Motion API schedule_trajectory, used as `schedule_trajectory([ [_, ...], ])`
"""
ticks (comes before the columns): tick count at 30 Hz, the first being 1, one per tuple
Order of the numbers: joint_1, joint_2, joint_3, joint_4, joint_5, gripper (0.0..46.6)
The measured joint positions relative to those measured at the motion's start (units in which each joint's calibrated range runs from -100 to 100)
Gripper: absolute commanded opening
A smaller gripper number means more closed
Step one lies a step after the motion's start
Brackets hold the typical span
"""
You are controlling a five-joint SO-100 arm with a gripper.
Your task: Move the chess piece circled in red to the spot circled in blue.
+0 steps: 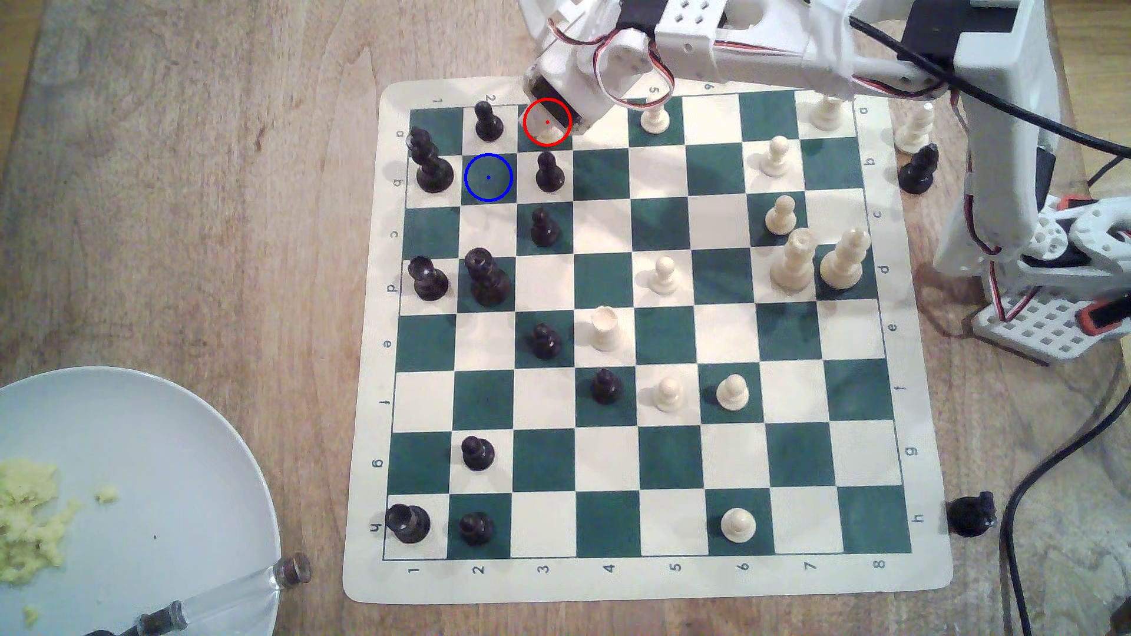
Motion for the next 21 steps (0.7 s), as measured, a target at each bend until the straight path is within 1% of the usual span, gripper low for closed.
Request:
schedule_trajectory([
  [3,0.0,0.0,0.0,0.0,0.0,9.0],
  [8,0.0,0.0,0.0,0.0,0.0,0.4],
  [21,0.0,0.0,0.0,0.48,0.83,0.3],
])
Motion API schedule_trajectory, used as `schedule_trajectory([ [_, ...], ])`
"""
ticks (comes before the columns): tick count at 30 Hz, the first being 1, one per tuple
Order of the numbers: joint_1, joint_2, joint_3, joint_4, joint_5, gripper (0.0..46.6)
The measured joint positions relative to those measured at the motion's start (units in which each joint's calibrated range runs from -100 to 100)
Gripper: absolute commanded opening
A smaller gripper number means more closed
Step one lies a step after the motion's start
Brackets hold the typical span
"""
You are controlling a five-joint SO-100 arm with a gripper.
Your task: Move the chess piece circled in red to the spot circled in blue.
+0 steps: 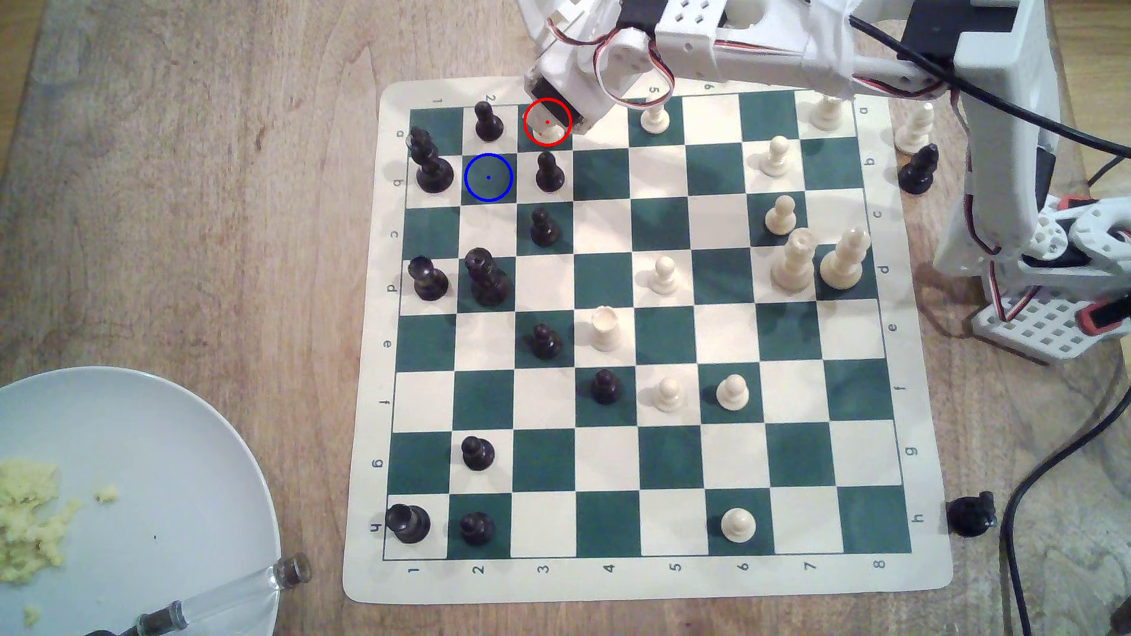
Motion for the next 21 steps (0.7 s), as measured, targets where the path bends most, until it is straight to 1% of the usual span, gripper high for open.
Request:
schedule_trajectory([
  [3,0.0,0.0,0.0,0.24,0.0,0.3],
  [10,1.77,-4.61,0.0,3.43,1.27,0.3],
  [17,1.33,-9.3,0.0,3.75,1.27,0.3],
  [21,-0.96,-10.05,0.0,2.47,1.27,0.3],
])
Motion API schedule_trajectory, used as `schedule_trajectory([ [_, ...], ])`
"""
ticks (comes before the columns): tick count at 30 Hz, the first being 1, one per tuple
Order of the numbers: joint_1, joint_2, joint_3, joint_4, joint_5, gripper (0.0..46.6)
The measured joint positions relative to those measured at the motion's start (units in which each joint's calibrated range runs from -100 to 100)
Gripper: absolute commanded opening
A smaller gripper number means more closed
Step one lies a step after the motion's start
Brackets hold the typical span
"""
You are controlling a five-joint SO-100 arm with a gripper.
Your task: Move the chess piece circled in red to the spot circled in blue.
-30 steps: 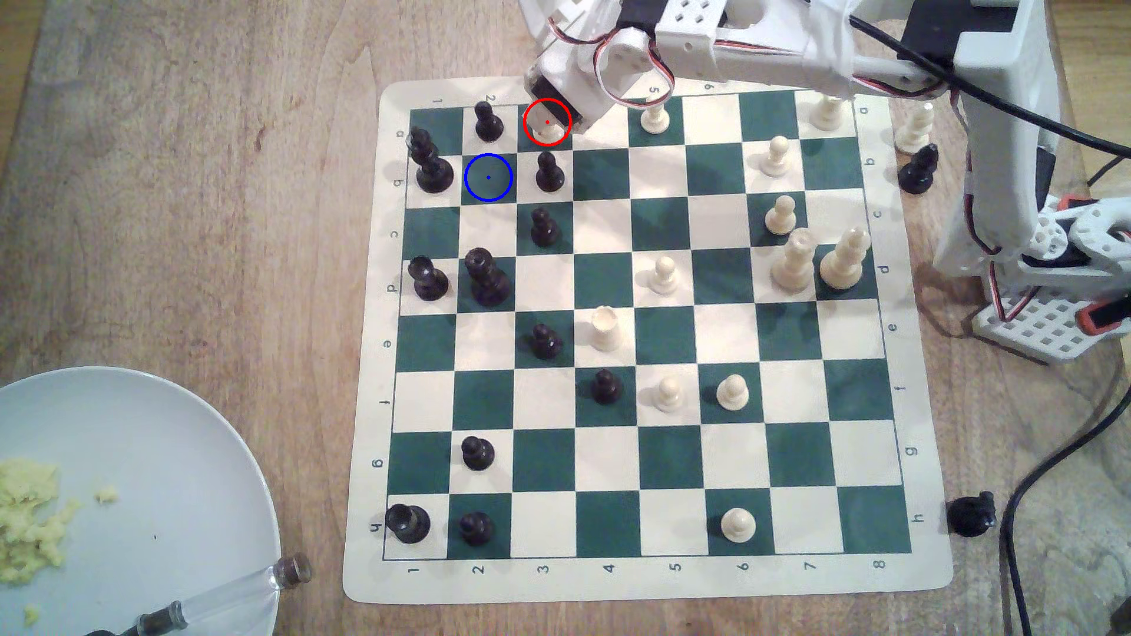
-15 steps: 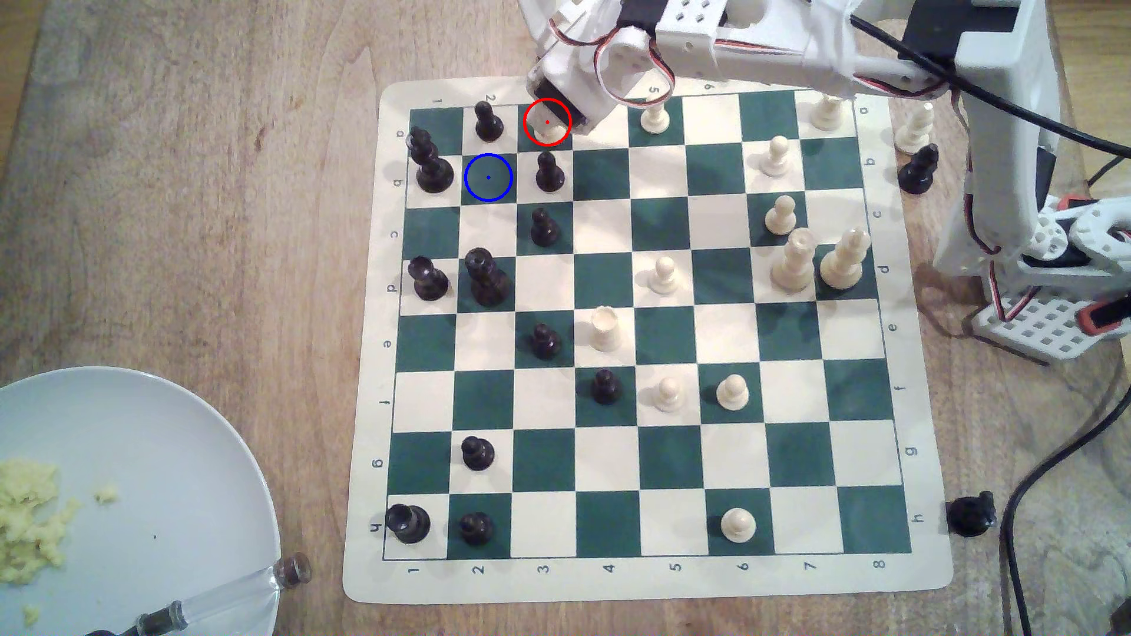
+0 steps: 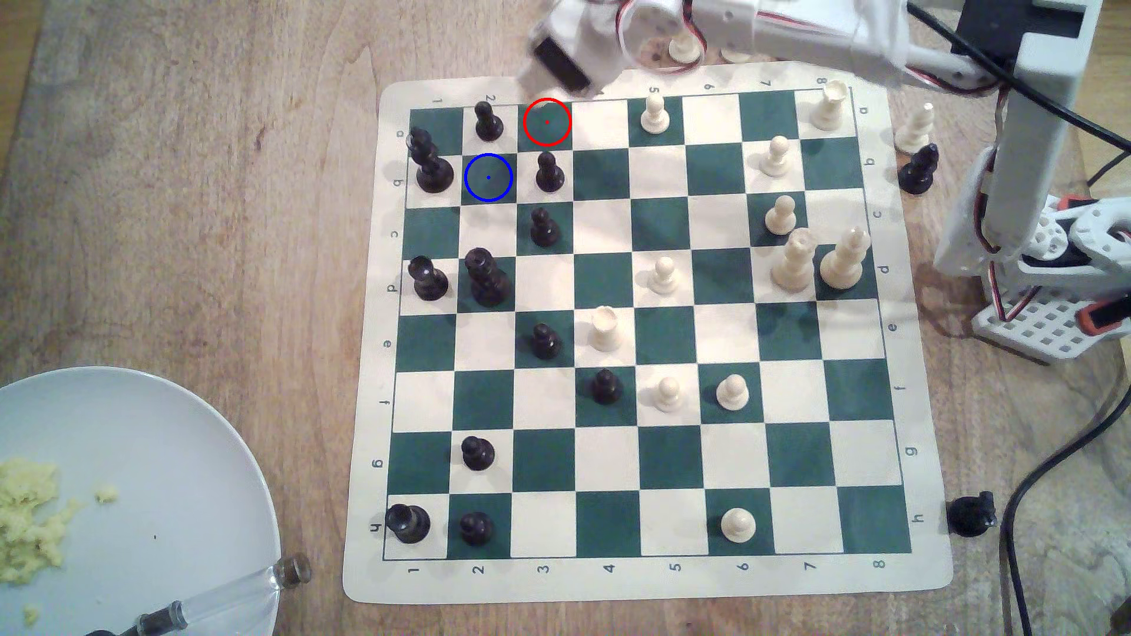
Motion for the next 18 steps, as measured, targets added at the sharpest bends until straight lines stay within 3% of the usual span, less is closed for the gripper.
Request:
schedule_trajectory([
  [7,-4.35,0.5,-1.81,-2.39,-0.63,0.3],
  [18,-4.79,8.63,-7.05,-2.63,-0.83,0.3],
])
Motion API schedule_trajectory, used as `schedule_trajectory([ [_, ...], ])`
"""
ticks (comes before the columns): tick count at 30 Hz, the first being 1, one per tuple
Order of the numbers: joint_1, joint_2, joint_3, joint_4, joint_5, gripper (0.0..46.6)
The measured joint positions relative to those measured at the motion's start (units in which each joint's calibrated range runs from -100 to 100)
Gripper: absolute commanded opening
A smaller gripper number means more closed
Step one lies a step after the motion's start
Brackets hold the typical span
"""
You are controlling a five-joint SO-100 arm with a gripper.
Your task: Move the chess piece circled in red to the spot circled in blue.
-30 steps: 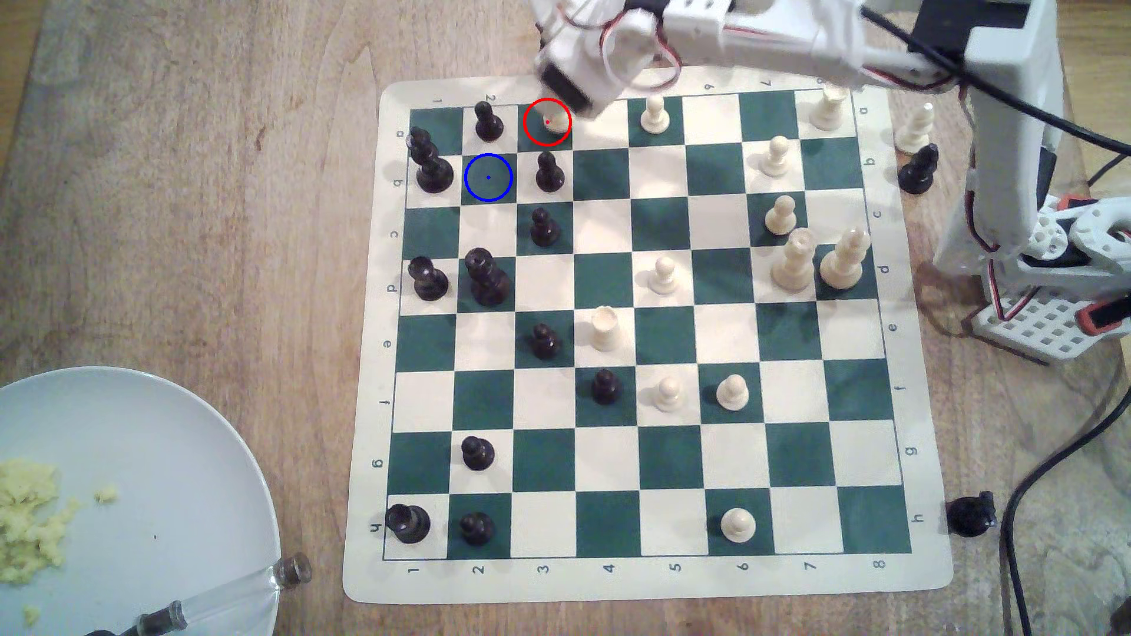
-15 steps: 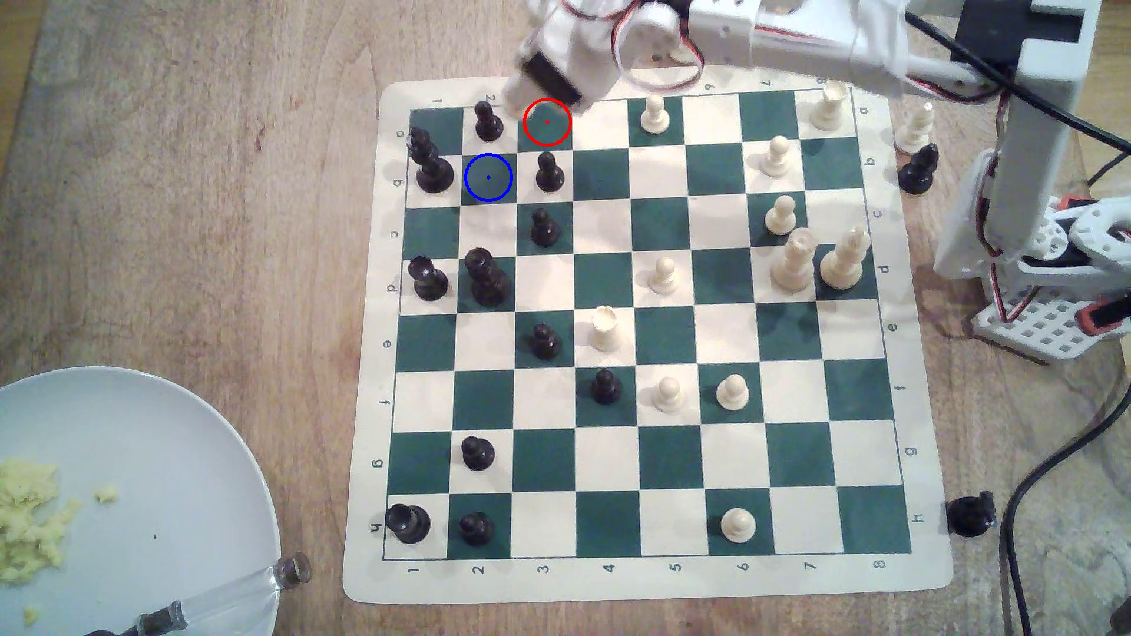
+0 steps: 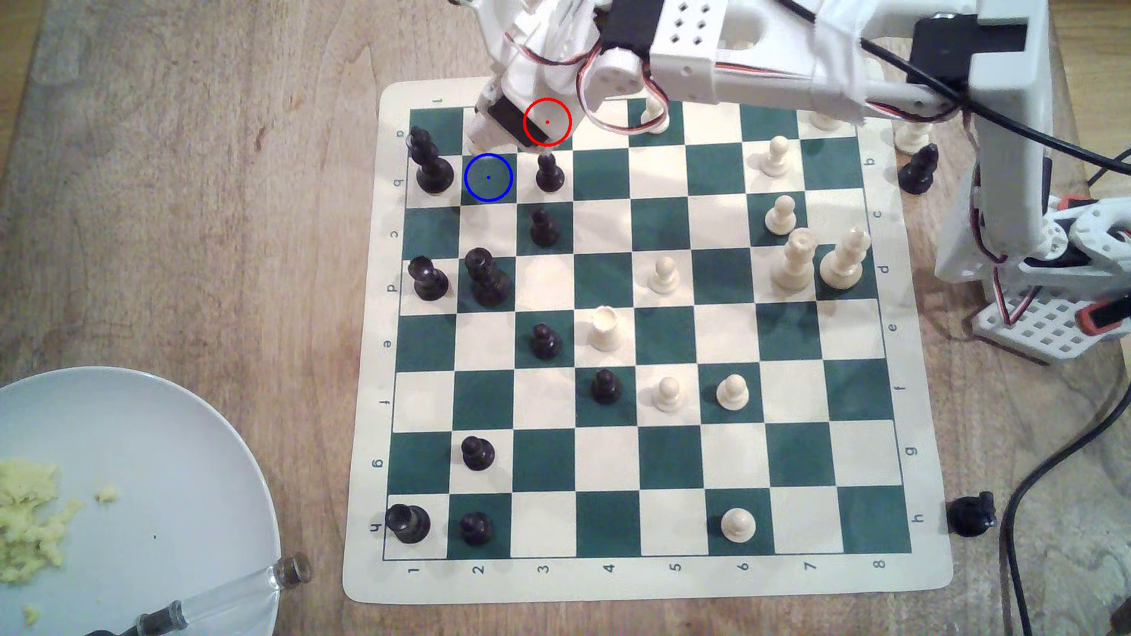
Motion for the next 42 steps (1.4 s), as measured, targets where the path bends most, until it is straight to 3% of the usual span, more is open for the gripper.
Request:
schedule_trajectory([
  [32,-1.4,9.22,-4.16,-1.51,-0.44,0.4],
  [42,-1.4,9.22,-4.16,-1.83,-0.44,9.0],
])
